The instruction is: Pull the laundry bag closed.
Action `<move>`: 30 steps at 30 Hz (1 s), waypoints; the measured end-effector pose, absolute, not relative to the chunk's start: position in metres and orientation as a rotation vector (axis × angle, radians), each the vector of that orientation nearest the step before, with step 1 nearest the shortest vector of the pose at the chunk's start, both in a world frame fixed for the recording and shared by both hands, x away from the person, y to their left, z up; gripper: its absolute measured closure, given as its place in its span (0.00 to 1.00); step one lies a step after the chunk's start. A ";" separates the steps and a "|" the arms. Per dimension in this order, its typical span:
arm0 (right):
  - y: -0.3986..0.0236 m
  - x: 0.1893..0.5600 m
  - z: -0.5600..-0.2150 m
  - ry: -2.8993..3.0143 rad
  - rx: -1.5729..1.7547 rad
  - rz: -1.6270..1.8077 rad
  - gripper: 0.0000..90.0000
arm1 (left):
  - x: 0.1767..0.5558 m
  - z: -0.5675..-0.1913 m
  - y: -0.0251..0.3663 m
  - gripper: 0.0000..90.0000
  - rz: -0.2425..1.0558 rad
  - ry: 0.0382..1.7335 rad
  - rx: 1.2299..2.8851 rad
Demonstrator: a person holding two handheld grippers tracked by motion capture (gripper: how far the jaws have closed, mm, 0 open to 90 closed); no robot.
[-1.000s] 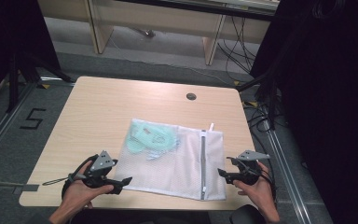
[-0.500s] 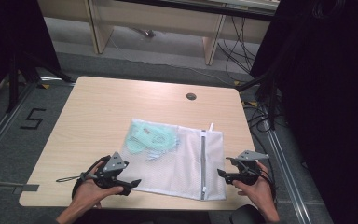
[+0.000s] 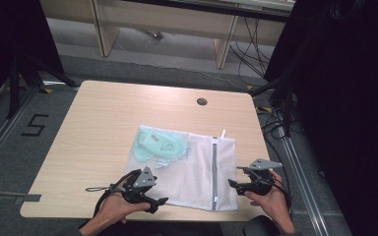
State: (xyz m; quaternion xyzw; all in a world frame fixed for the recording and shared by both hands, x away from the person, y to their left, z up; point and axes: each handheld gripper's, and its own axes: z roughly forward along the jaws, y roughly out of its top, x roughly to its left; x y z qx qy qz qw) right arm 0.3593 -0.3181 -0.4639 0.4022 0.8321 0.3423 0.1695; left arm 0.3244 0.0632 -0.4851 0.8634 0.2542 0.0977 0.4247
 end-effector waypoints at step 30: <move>-0.304 0.355 -0.463 2.515 0.944 1.007 0.43 | 0.319 -0.504 -0.018 0.41 0.167 0.395 2.189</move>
